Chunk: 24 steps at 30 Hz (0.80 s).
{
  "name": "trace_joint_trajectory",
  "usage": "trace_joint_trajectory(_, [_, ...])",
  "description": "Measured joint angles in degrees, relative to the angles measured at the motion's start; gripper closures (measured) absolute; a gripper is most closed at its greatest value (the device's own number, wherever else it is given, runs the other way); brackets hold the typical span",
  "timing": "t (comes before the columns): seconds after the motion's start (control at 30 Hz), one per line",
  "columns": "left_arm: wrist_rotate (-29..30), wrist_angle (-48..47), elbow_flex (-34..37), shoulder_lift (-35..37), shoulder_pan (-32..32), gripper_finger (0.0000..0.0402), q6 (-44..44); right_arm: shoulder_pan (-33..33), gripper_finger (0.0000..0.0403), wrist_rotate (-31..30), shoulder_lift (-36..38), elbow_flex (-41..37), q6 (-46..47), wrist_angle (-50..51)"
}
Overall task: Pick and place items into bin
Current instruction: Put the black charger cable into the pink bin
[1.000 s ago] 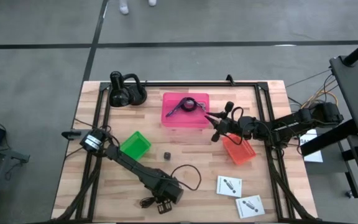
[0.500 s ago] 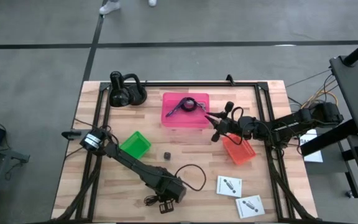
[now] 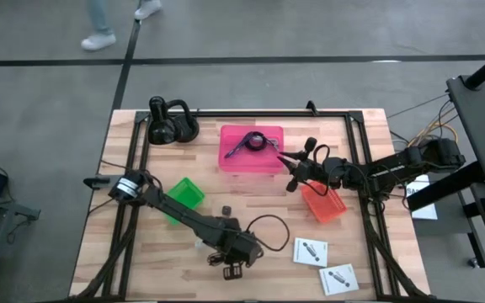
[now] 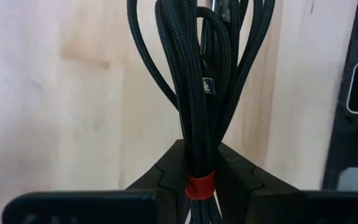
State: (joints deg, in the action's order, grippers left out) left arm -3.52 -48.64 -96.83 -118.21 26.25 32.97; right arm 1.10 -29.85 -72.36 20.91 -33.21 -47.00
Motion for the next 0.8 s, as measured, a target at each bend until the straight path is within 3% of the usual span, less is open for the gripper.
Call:
trace_joint_trajectory(0.2, [4.19,-4.30,-3.61,0.13,-0.61,0.0357,-7.06,0.00,0.0351,0.00,0.00,0.00,0.02,0.04])
trace_joint_trajectory(0.37, [13.39,-12.97,-6.59,1.63,-1.08,0.0357,-10.83,0.00,0.0351,0.00,0.00,0.00,0.02,0.02])
trace_joint_trajectory(0.67, [28.35,-13.00,-4.94,8.37,-3.16,0.0357,-21.98,0.00,0.0351,-0.01,0.00,0.00,0.01,0.03])
trace_joint_trajectory(0.8, [31.07,-11.08,-3.28,10.91,-5.38,0.0357,-27.25,-0.02,0.0351,-0.02,0.00,0.00,0.00,0.04])
